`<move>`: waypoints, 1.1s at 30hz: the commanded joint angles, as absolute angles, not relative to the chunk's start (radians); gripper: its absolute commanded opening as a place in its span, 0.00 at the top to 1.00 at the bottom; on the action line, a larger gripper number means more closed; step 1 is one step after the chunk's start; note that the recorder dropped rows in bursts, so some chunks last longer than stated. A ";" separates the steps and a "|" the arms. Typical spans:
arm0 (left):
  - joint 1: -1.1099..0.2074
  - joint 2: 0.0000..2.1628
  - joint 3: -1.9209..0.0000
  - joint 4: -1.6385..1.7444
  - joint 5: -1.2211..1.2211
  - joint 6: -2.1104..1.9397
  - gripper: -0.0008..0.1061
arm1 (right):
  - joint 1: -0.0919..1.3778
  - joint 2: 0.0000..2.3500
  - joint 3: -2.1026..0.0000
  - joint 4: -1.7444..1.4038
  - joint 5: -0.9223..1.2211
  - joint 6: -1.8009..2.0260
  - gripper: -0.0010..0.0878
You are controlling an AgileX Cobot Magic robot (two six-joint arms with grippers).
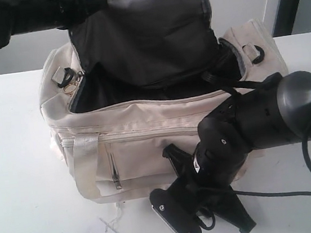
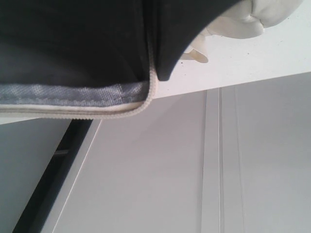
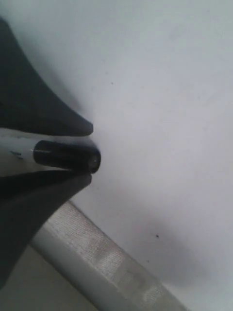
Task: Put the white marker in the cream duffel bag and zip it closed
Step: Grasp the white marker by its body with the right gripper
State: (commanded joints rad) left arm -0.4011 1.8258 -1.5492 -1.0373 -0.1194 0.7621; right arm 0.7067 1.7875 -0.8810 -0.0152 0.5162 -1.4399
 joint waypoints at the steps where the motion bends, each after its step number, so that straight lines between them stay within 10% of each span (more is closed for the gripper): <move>1: -0.401 1.826 -1.549 -1.037 -0.119 0.762 0.99 | 0.701 1.798 -0.881 -0.026 0.516 -1.421 0.71; 9: -0.401 1.826 -1.549 -1.037 -0.119 0.762 0.99 | 0.697 1.820 -0.881 -0.034 0.530 -1.408 0.73; 15: -0.401 1.826 -1.549 -1.037 -0.119 0.762 0.99 | 0.697 1.804 -0.881 -0.034 0.543 -1.408 0.99; 33: -0.401 1.826 -1.549 -1.037 -0.119 0.762 0.99 | 0.796 1.633 -0.881 0.110 0.608 -1.408 0.99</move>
